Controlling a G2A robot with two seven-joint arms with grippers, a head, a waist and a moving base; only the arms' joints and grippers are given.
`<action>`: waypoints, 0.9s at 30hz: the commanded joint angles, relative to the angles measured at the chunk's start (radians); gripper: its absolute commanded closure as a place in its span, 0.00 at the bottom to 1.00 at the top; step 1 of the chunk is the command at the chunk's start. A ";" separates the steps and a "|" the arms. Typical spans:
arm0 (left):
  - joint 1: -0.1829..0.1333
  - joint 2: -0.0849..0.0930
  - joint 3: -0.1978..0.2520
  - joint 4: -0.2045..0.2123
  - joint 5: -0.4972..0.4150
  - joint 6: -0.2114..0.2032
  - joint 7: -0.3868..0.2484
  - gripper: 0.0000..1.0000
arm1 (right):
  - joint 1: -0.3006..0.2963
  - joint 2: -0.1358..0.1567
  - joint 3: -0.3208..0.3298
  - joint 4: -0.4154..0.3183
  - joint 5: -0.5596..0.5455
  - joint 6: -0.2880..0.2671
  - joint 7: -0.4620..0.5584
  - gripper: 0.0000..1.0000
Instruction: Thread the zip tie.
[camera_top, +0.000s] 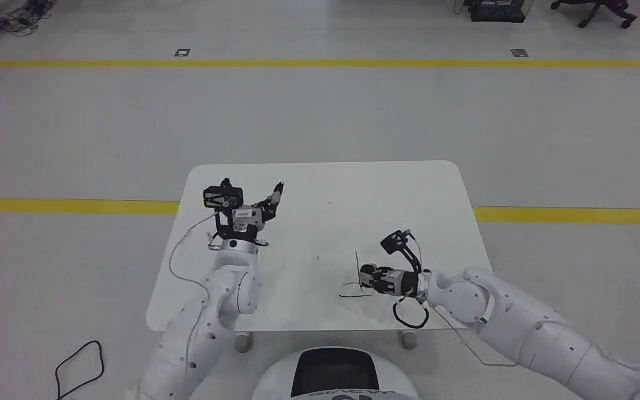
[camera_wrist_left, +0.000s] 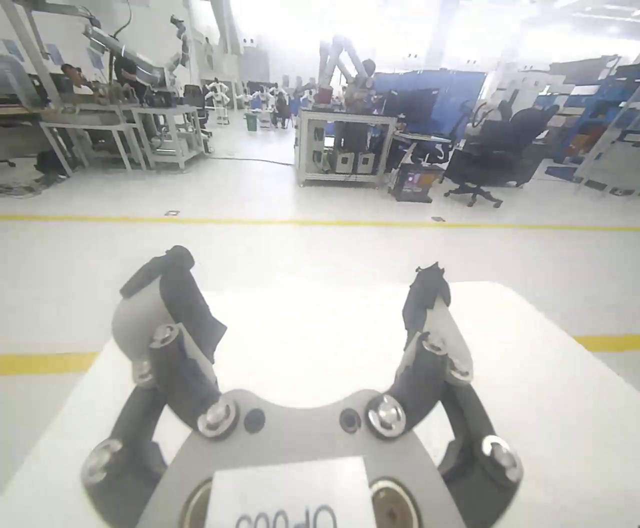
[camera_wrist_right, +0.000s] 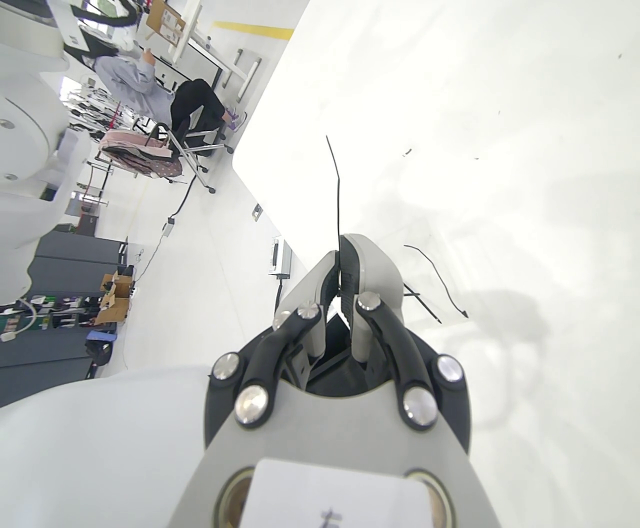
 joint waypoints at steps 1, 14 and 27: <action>-0.002 0.000 0.003 0.015 0.044 -0.002 -0.005 0.00 | 0.000 -0.003 0.008 0.001 -0.008 -0.009 0.003 1.00; -0.014 0.008 0.038 0.048 0.235 -0.128 -0.013 0.00 | -0.004 0.001 0.042 -0.013 -0.032 -0.009 0.039 1.00; -0.021 0.047 -0.006 0.074 0.385 -0.464 0.021 0.00 | -0.007 -0.005 0.050 -0.024 -0.094 -0.009 0.059 1.00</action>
